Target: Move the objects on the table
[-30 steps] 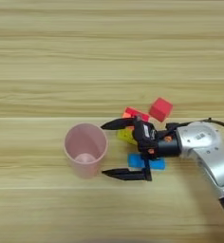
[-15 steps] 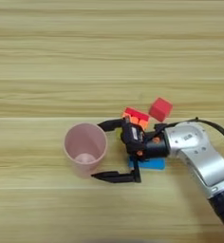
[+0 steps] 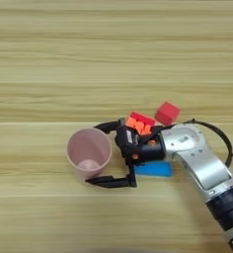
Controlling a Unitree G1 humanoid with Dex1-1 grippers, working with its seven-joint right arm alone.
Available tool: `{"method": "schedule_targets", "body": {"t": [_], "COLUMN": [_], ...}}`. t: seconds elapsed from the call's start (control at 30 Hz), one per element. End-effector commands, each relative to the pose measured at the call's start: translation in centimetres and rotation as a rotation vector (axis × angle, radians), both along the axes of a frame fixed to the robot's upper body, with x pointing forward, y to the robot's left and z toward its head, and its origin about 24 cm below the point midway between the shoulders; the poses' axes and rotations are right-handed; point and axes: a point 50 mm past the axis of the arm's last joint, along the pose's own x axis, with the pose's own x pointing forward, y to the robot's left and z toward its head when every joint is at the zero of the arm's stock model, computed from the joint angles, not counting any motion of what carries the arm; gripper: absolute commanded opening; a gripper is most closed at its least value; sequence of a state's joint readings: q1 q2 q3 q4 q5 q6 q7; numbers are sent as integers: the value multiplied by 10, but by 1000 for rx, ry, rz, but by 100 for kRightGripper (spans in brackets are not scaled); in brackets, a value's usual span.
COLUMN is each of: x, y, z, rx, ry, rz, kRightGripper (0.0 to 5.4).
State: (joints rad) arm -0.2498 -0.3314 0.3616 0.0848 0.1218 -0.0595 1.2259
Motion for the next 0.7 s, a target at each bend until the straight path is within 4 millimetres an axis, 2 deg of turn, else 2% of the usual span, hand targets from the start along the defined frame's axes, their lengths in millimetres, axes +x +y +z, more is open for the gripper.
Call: {"method": "schedule_targets", "body": {"t": [0.03,0.23,0.7], "x": [12,13,21], "y": [7,9,2], "z": [24,25,53], "rx": [50,76,216], "ry": [-114,-106,-112], "rz": [-12,-26,-91], "kRightGripper": [499,449,446]}}
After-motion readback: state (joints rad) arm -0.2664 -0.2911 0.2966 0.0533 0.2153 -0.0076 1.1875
